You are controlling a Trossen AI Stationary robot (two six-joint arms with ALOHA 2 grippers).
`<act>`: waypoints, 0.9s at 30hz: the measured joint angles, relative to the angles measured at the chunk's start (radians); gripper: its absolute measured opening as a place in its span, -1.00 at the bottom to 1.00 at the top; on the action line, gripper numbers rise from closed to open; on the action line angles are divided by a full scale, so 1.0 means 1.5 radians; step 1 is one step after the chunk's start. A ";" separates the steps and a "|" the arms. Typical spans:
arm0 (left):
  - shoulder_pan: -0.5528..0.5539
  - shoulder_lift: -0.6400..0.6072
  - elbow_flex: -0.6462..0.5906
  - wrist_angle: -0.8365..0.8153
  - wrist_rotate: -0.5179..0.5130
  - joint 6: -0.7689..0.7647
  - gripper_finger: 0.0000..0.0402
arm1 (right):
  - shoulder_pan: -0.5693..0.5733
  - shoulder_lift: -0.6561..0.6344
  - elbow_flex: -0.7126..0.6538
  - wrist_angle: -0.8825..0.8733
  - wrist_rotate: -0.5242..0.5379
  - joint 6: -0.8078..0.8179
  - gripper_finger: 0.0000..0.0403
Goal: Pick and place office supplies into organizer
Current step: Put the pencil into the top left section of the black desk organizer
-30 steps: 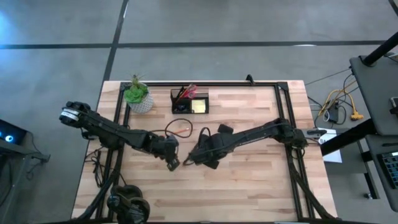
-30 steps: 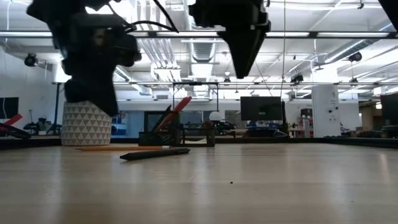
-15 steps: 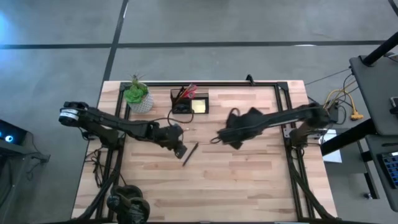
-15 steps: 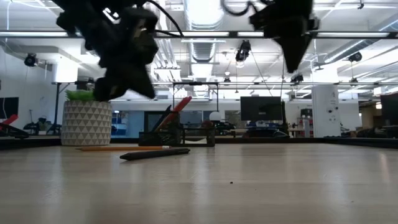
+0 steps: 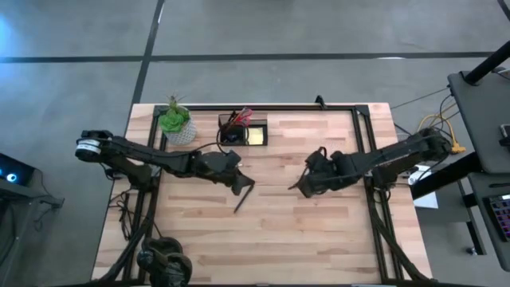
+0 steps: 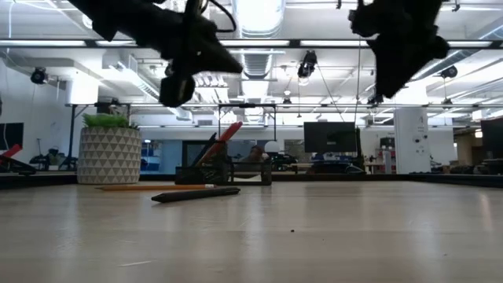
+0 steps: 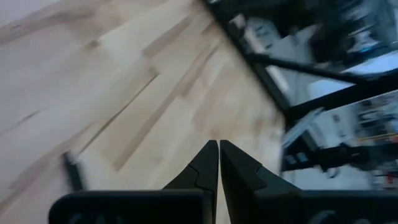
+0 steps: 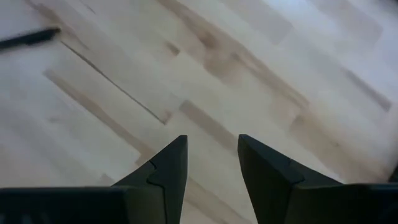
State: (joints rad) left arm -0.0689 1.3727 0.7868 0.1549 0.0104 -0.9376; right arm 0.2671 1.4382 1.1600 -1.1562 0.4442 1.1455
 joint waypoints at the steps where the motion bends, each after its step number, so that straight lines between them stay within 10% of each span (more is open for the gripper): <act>1: -0.001 0.000 0.000 0.017 0.003 0.000 -1.00 | 0.008 -0.002 -0.009 -0.002 0.000 0.013 -0.32; 14: -0.001 -0.001 0.025 0.050 0.046 0.036 -1.00 | 0.054 -0.011 -0.094 0.077 -0.050 0.085 -0.32; 27: 0.029 -0.001 0.022 -0.187 -0.050 0.000 -1.00 | 0.069 -0.011 -0.137 0.100 -0.092 0.157 -0.32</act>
State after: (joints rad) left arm -0.0251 1.3716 0.8200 -0.1250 -0.0639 -0.9371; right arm 0.3710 1.4220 0.9550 -1.0055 0.3061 1.3809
